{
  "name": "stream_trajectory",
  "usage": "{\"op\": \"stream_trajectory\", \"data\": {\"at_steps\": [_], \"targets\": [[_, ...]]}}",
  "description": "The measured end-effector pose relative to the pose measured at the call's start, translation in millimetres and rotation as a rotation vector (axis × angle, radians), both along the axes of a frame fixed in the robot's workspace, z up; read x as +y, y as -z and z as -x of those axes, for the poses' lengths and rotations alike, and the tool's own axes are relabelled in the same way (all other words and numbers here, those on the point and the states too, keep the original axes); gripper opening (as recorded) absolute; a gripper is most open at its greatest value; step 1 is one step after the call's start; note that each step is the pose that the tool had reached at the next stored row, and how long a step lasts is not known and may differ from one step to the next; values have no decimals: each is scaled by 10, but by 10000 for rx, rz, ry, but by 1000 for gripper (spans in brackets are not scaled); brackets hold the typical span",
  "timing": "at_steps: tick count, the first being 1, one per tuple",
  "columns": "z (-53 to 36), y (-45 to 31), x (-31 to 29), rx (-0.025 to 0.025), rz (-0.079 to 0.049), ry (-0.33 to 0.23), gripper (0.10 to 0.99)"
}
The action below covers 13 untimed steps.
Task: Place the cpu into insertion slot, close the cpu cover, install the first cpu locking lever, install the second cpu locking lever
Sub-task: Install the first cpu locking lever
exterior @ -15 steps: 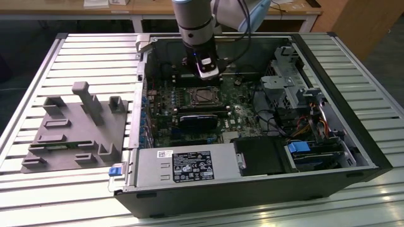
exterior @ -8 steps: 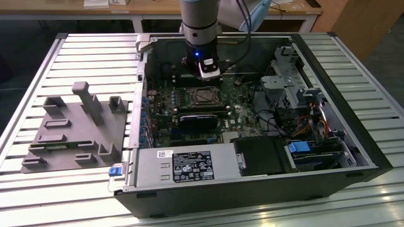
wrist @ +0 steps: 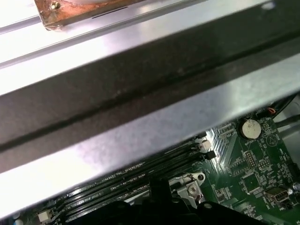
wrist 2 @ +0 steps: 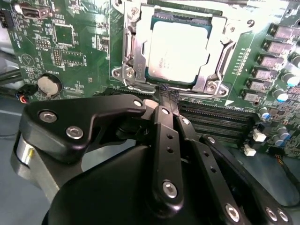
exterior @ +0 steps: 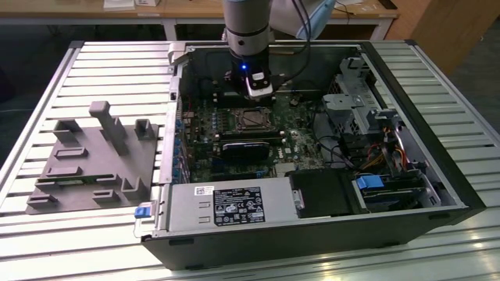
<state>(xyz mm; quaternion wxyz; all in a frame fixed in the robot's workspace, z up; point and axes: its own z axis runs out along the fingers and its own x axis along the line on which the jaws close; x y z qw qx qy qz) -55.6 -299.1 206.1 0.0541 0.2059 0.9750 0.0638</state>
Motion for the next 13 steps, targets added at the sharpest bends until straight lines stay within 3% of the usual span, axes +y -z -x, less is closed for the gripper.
{"op": "stream_trajectory", "data": {"at_steps": [3,8,13], "targets": [[0,-1,-13,3,113,-5,102],[0,-10,-58,1,112,-27,102],[0,-81,-68,0,111,-27,102]]}}
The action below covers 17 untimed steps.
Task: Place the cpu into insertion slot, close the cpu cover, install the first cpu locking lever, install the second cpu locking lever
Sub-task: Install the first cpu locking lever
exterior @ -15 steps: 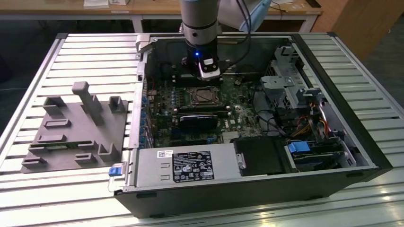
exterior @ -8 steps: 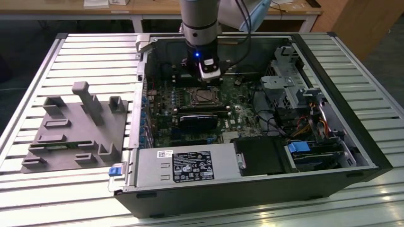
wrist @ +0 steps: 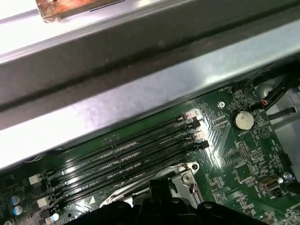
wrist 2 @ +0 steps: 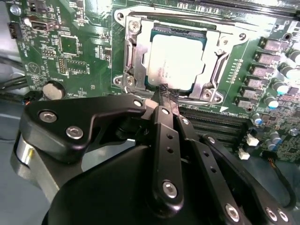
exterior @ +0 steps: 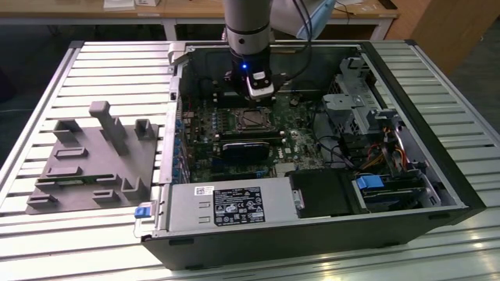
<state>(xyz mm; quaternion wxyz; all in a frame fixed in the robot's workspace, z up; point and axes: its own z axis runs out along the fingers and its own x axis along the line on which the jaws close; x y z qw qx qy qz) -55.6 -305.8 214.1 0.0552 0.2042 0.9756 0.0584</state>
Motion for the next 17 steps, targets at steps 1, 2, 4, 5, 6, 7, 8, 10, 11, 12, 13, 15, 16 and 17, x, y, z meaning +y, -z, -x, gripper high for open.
{"op": "stream_trajectory", "data": {"at_steps": [1,2,4,5,6,7,8,10,11,12,13,15,16,17], "targets": [[0,-22,0,-1,-2,-1,102],[0,-46,0,0,-3,-1,102],[0,-95,0,0,-9,-1,102],[0,-123,0,1,-12,-1,102],[0,-146,0,0,-14,-1,102],[0,-167,0,0,-14,-1,102],[0,-185,0,1,-13,-1,102],[0,-204,0,1,-13,-1,102],[-1,-206,0,-1,-15,-1,102],[-1,-205,0,-1,-15,-1,102],[-1,-205,0,-2,-15,-1,102],[0,-206,-1,0,-9,-3,102],[0,-207,-1,0,-5,-3,102],[0,-207,-1,1,-3,-4,102]]}}
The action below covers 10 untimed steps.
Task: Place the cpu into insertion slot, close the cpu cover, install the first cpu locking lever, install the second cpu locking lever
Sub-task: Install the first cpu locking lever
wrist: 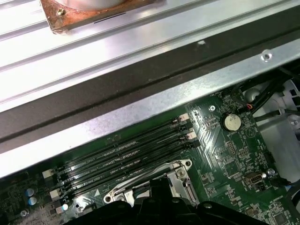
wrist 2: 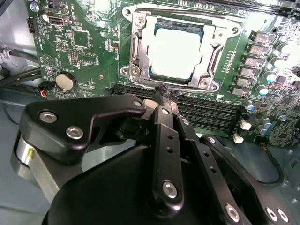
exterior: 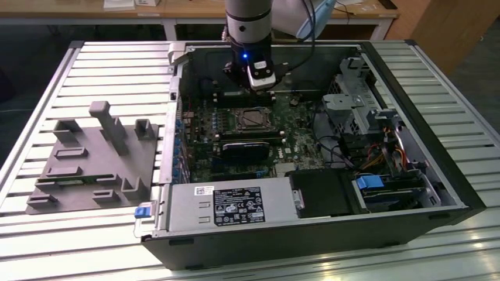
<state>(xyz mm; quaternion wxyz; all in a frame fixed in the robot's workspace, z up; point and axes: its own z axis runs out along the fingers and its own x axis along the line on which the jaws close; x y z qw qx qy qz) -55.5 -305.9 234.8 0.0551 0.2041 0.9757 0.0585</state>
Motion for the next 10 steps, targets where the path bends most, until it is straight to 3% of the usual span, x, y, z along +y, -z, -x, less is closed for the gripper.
{"op": "stream_trajectory", "data": {"at_steps": [5,10], "targets": [[0,1,-10,15,2,1,102],[0,3,-58,92,1,1,102]]}}
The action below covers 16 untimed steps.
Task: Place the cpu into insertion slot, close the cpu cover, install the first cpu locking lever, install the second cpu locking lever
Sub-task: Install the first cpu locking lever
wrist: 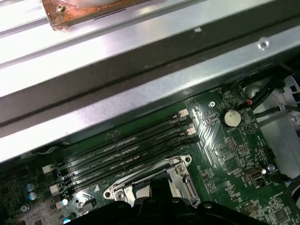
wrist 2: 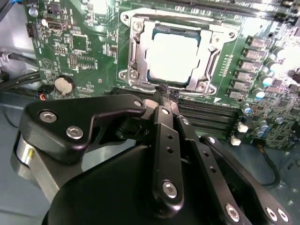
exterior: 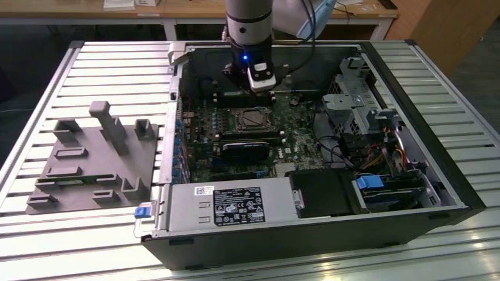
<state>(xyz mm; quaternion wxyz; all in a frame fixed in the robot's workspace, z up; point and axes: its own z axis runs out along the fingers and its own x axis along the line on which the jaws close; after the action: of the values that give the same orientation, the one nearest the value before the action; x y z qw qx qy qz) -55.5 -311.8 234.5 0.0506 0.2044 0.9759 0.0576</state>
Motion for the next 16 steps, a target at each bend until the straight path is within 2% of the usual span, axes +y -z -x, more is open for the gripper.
{"op": "stream_trajectory", "data": {"at_steps": [9,16], "targets": [[-2,6,-101,240,31,1,102],[-2,6,-146,246,70,1,102]]}}
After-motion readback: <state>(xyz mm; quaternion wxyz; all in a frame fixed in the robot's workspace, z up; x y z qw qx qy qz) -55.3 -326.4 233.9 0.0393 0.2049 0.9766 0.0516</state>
